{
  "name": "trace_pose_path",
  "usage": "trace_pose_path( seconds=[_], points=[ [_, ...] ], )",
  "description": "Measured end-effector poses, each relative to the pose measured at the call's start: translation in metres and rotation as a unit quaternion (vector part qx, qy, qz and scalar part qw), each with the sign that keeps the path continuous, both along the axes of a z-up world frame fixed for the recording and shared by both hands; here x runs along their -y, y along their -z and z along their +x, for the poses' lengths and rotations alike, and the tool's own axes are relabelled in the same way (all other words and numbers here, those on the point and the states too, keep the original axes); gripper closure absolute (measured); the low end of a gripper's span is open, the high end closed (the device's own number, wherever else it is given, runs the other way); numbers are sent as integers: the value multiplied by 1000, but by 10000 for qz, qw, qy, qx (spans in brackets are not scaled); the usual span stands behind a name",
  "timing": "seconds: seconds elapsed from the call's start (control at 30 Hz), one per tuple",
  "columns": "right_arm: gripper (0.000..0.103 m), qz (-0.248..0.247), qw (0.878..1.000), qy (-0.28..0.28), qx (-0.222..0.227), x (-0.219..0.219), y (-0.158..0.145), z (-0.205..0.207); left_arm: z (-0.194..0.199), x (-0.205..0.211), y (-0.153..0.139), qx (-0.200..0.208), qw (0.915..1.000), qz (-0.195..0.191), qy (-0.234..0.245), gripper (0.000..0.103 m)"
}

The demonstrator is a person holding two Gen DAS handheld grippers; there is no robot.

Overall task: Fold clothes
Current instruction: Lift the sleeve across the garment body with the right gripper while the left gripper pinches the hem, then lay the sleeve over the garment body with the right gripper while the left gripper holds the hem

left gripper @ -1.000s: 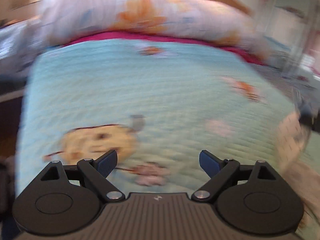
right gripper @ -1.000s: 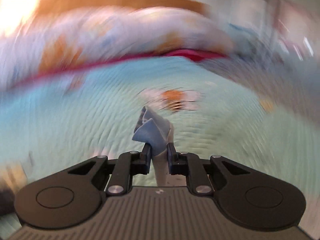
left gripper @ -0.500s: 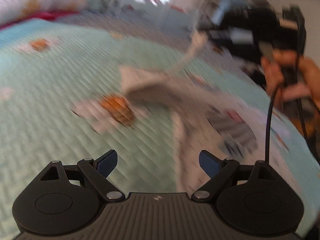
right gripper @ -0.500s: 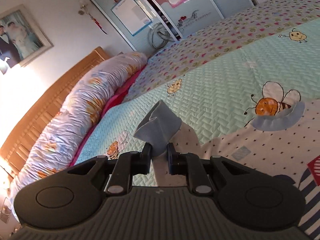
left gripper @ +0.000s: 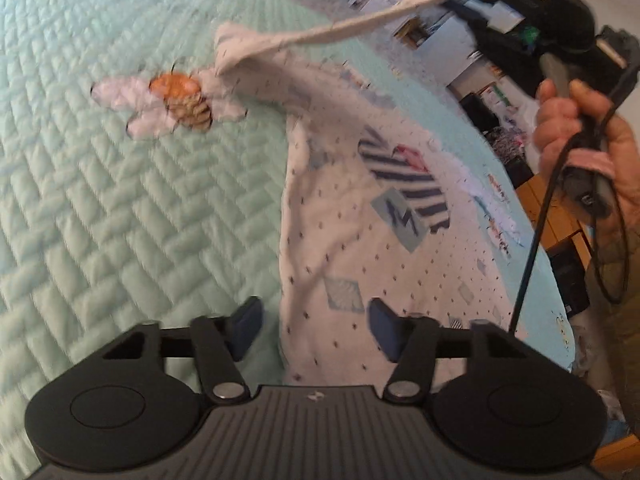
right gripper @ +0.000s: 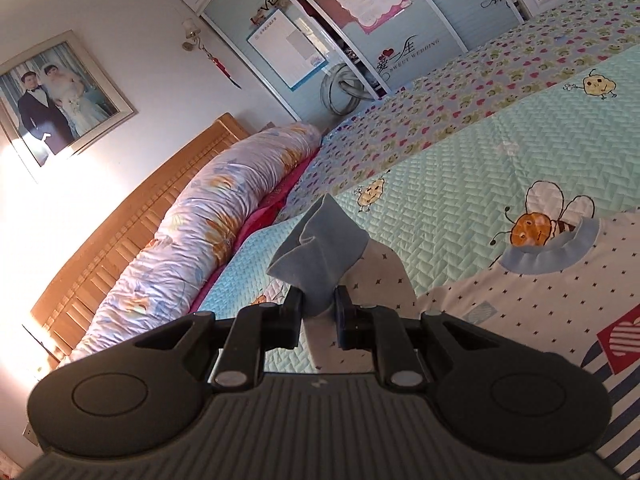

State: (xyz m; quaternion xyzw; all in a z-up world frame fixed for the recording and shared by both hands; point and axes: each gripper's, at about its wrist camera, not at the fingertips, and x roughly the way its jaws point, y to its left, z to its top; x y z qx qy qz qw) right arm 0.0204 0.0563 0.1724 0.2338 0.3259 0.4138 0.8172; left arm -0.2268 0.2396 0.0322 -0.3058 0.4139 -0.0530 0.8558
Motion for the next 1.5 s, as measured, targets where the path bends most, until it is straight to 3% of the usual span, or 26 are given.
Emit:
trace_pose_path(
  seconds=[0.33, 0.4, 0.47, 0.53, 0.6, 0.73, 0.9, 1.0, 1.13, 1.27, 1.5],
  points=[
    [86, 62, 9999, -109, -10, 5, -2, -3, 4, -9, 11, -198, 9970, -725, -179, 51],
    [86, 84, 9999, -135, -44, 6, -2, 0, 3, -16, 15, -234, 9954, -880, -296, 59],
    [86, 89, 9999, -105, -96, 7, 0, 3, 2, -20, 17, -307, 9947, -891, -409, 84],
    [86, 105, 9998, -63, -145, 8, 2, 7, 0, -24, 19, -364, 9943, -872, -503, 94],
    [86, 70, 9999, -15, -139, 5, 3, 12, 0, -21, 16, -358, 9956, -705, -506, 100],
    [86, -144, 9999, -18, 71, -6, 0, 15, 3, -14, 10, -358, 9969, -427, -549, 101],
    [86, -371, 9970, 68, 681, -16, -22, 14, 6, -6, 1, -398, 9976, -57, -558, 101],
    [86, -218, 9933, 302, 1092, 1, -42, 13, 8, 3, -7, -403, 9978, 264, -465, 101],
    [86, -14, 9860, 860, 1432, 60, -55, 10, 14, 19, -14, -417, 9968, 627, -269, 101],
    [86, -167, 9838, 1326, 1195, 117, -26, 21, 21, 33, -16, -488, 9951, 855, -124, 101],
    [86, -362, 9816, 1873, 110, 176, 61, 43, 33, 57, -19, -612, 9902, 1252, 130, 101]
  ],
)
